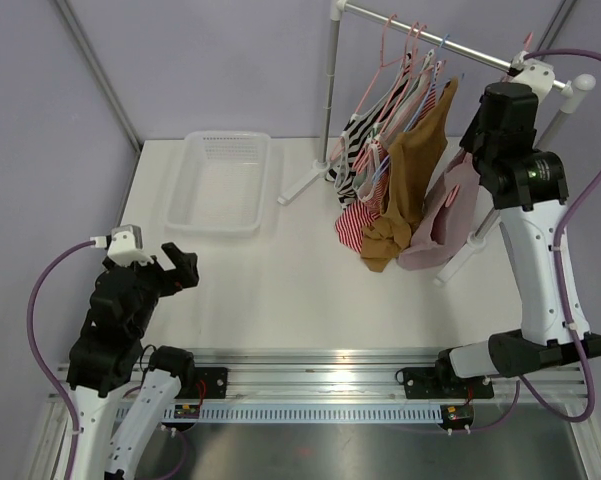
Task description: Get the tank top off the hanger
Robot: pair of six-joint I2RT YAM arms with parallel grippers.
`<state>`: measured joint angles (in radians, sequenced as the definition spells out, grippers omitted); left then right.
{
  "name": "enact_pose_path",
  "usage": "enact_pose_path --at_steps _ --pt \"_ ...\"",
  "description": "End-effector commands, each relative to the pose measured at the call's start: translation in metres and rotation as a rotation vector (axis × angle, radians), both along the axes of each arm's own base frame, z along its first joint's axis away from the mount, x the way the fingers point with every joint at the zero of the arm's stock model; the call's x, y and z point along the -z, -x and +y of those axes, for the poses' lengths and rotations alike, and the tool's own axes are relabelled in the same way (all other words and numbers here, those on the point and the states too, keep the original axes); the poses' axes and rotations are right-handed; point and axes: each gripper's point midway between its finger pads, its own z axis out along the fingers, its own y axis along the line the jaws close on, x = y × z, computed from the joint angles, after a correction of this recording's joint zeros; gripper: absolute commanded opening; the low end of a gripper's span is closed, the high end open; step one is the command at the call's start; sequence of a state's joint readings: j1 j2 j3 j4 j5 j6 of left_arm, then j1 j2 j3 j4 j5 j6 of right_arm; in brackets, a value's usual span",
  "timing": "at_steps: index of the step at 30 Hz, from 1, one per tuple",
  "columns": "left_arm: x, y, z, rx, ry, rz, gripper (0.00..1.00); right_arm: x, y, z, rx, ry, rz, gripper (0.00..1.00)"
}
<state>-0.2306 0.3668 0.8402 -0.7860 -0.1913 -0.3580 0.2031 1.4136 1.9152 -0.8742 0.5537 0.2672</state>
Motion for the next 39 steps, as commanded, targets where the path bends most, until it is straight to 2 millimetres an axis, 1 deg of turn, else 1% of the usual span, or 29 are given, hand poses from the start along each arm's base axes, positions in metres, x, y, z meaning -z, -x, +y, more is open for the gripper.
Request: enact_pose_path --at_steps 1,4,6,7,8,9,10,12,13,15,16,17,18,19,20,21,22,23,24,25,26,28,29,30,32,33,34,36,39 --pt "-0.022 -0.007 -0.015 0.085 0.007 -0.055 0.99 -0.058 0.027 0.003 -0.047 -0.043 -0.157 0.00" --pt "-0.035 -0.009 -0.027 0.140 0.034 -0.062 0.99 -0.066 0.048 0.009 -0.099 -0.085 -0.180 0.00" --pt "-0.049 -0.013 -0.036 0.179 0.057 -0.076 0.99 -0.059 0.058 0.015 -0.135 -0.104 -0.161 0.00" --pt "-0.066 -0.013 -0.037 0.186 0.070 -0.110 0.99 -0.053 0.064 0.021 -0.175 -0.120 -0.137 0.00" --pt "-0.079 -0.013 -0.045 0.224 0.088 -0.136 0.99 -0.055 0.077 0.022 -0.191 -0.130 -0.148 0.00" --pt "-0.085 -0.019 -0.050 0.238 0.106 -0.128 0.99 -0.043 0.082 0.024 -0.204 -0.134 -0.112 0.00" --pt "-0.103 -0.019 -0.054 0.259 0.122 -0.163 0.99 -0.045 0.097 0.027 -0.237 -0.149 -0.123 0.00" --pt "-0.123 -0.023 -0.074 0.347 0.181 -0.193 0.99 -0.032 0.114 0.030 -0.272 -0.161 -0.079 0.00" --pt "-0.130 -0.032 -0.085 0.390 0.203 -0.194 0.99 -0.034 0.129 0.034 -0.307 -0.173 -0.091 0.00" --pt "-0.149 -0.034 -0.102 0.447 0.246 -0.213 0.99 -0.027 0.147 0.034 -0.333 -0.173 -0.066 0.00" --pt "-0.151 -0.045 -0.109 0.449 0.252 -0.204 0.99 -0.029 0.161 0.038 -0.371 -0.178 -0.075 0.00" --pt "-0.166 -0.039 -0.125 0.506 0.268 -0.224 0.99 -0.028 0.168 0.039 -0.391 -0.178 -0.067 0.00" --pt "-0.171 -0.038 -0.135 0.530 0.280 -0.225 0.99 -0.021 0.176 0.041 -0.414 -0.171 -0.036 0.00" --pt "-0.173 -0.039 -0.157 0.569 0.279 -0.222 0.99 -0.021 0.188 0.051 -0.487 -0.185 -0.038 0.00" --pt "-0.189 -0.035 -0.165 0.589 0.265 -0.259 0.99 -0.017 0.193 0.056 -0.520 -0.191 -0.024 0.00" --pt "-0.193 -0.036 -0.176 0.597 0.247 -0.267 0.99 -0.012 0.199 0.062 -0.566 -0.196 -0.001 0.00" --pt "-0.191 -0.034 -0.200 0.624 0.218 -0.252 0.99 -0.011 0.209 0.073 -0.638 -0.210 0.003 0.00" --pt "-0.194 -0.034 -0.212 0.648 0.173 -0.268 0.99 -0.007 0.214 0.078 -0.672 -0.215 0.015 0.00" --pt "-0.208 -0.030 -0.221 0.672 0.169 -0.302 0.99 -0.003 0.219 0.081 -0.703 -0.212 0.034 0.00" --pt "-0.217 -0.020 -0.239 0.730 0.172 -0.336 0.99 -0.003 0.228 0.089 -0.761 -0.226 0.034 0.00" --pt "-0.214 -0.022 -0.255 0.765 0.135 -0.348 0.99 0.000 0.232 0.093 -0.792 -0.227 0.041 0.00" --pt "-0.229 -0.014 -0.276 0.818 0.157 -0.409 0.99 -0.001 0.247 0.102 -0.872 -0.235 0.031 0.00" --pt "-0.227 -0.016 -0.288 0.836 0.131 -0.419 0.99 0.001 0.250 0.105 -0.893 -0.242 0.031 0.00" --pt "-0.225 -0.016 -0.297 0.852 0.118 -0.423 0.99 -0.003 0.256 0.112 -0.940 -0.253 0.016 0.00" --pt "-0.236 -0.011 -0.312 0.876 0.112 -0.456 0.99 -0.005 0.267 0.117 -0.992 -0.260 -0.002 0.00" --pt "-0.223 -0.017 -0.329 0.888 0.065 -0.440 0.99 -0.007 0.270 0.121 -1.020 -0.262 -0.013 0.00" --pt "-0.229 -0.012 -0.336 0.893 0.064 -0.456 0.98 -0.010 0.277 0.126 -1.064 -0.272 -0.021 0.00" --pt "-0.217 -0.017 -0.354 0.895 0.012 -0.447 0.96 -0.013 0.281 0.129 -1.097 -0.272 -0.034 0.00" --pt "-0.212 -0.021 -0.365 0.871 -0.015 -0.444 0.87 -0.020 0.292 0.134 -1.148 -0.274 -0.061 0.00"
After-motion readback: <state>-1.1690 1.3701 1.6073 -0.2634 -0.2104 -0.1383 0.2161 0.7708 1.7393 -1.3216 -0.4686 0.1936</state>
